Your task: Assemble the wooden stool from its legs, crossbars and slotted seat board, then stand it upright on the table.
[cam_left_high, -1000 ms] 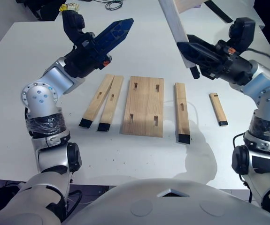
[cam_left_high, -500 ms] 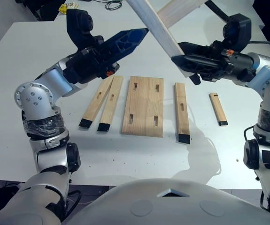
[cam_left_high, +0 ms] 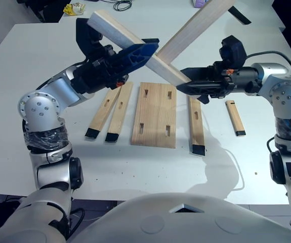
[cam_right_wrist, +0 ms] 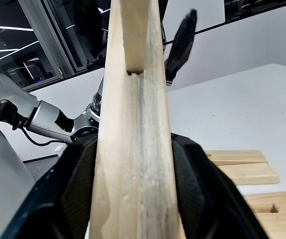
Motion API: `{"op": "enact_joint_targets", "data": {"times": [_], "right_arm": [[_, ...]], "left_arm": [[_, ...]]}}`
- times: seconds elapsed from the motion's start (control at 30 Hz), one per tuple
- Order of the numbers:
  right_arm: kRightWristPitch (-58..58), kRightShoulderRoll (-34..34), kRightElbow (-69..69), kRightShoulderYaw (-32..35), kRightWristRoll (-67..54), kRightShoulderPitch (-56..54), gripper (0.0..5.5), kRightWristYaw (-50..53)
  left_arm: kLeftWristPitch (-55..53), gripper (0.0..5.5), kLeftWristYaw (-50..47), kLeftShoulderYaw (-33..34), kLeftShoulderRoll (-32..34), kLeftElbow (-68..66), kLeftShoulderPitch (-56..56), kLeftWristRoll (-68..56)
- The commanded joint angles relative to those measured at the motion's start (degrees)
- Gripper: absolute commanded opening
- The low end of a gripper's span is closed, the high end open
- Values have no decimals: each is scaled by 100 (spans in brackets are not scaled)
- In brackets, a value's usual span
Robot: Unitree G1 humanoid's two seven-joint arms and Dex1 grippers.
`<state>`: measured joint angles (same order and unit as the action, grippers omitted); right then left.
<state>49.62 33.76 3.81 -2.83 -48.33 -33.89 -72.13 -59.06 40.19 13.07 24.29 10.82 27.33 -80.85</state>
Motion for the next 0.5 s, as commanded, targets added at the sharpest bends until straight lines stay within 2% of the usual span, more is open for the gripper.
{"op": "enact_joint_targets", "data": {"times": [0.03,0.33,0.5], "right_arm": [[-56,-23,-15,30,23,-184,207,-40],[6,19,73,77,-17,-69,207,-31],[27,36,157,41,0,106,207,4]], "left_arm": [[24,387,37,-60,17,124,-126,32],[183,246,72,-48,50,44,-213,269],[322,230,32,72,-35,86,-146,211]]}}
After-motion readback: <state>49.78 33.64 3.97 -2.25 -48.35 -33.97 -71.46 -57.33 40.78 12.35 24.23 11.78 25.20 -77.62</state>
